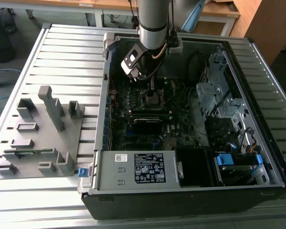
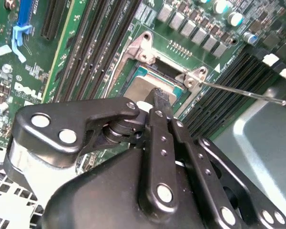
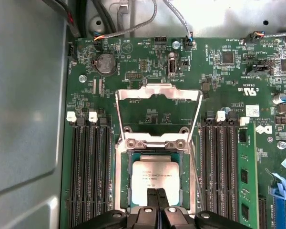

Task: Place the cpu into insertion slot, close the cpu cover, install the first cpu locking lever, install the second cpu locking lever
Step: 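Place the cpu into insertion slot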

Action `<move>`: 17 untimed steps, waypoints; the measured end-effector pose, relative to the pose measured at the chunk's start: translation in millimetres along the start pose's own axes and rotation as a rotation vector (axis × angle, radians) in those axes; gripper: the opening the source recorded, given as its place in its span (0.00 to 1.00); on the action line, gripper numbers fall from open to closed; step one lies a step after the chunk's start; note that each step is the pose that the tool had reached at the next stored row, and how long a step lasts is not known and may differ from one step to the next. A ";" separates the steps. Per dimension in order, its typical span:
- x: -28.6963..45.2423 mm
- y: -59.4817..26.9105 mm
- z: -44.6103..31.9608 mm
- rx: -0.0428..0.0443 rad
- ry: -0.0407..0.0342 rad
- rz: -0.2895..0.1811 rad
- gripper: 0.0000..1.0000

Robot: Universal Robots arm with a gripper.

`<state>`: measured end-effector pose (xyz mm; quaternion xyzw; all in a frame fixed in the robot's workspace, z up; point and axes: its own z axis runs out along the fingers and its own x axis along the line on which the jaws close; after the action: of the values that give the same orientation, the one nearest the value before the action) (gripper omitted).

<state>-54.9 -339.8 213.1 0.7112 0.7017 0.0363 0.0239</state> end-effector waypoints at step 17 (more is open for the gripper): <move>0.2 20.3 2.9 0.0439 -0.0003 0.001 0.11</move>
<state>-34.4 -339.8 211.9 0.7118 0.7020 0.0208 0.0083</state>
